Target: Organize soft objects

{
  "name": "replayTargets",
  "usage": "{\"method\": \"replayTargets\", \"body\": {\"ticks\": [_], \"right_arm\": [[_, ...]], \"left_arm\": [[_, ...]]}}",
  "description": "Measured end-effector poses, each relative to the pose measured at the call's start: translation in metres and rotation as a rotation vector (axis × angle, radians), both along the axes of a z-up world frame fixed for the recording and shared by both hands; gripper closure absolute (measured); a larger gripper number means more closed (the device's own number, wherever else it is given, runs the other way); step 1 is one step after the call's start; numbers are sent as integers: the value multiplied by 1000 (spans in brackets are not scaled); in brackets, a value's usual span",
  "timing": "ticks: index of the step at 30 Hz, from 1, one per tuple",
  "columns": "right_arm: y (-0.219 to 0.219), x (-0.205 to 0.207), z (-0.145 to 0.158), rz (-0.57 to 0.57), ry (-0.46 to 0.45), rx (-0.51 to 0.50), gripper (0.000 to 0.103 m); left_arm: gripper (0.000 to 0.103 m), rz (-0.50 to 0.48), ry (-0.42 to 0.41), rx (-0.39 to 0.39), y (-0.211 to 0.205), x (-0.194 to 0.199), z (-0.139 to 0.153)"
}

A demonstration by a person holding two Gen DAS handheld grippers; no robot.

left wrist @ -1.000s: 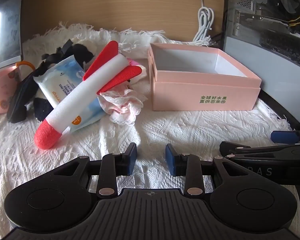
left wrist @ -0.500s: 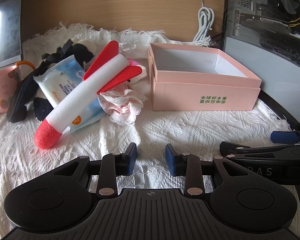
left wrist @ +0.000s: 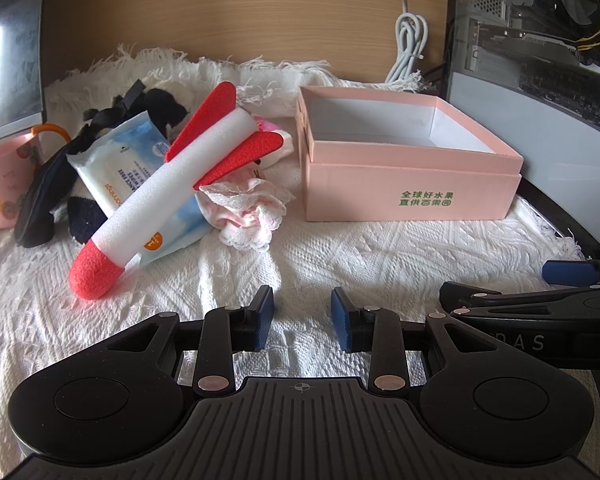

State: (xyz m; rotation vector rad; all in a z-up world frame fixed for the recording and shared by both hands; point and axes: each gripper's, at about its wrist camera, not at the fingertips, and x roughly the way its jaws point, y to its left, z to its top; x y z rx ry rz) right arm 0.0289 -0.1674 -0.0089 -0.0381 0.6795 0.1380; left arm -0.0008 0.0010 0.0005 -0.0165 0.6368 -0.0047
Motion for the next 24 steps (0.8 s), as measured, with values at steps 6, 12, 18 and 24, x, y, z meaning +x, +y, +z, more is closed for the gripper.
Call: {"method": "replayTargets", "body": {"ticks": [6, 12, 18, 24], "right_arm": [[0, 0, 0, 0, 0, 0, 0], [1, 0, 0, -3, 0, 0, 0], [1, 0, -1, -6, 0, 0, 0], [1, 0, 1, -6, 0, 0, 0]], "left_arm": [[68, 0, 0, 0, -1, 0, 0], [68, 0, 0, 1, 0, 0, 0], [68, 0, 0, 2, -1, 0, 0], [68, 0, 0, 2, -1, 0, 0]]}}
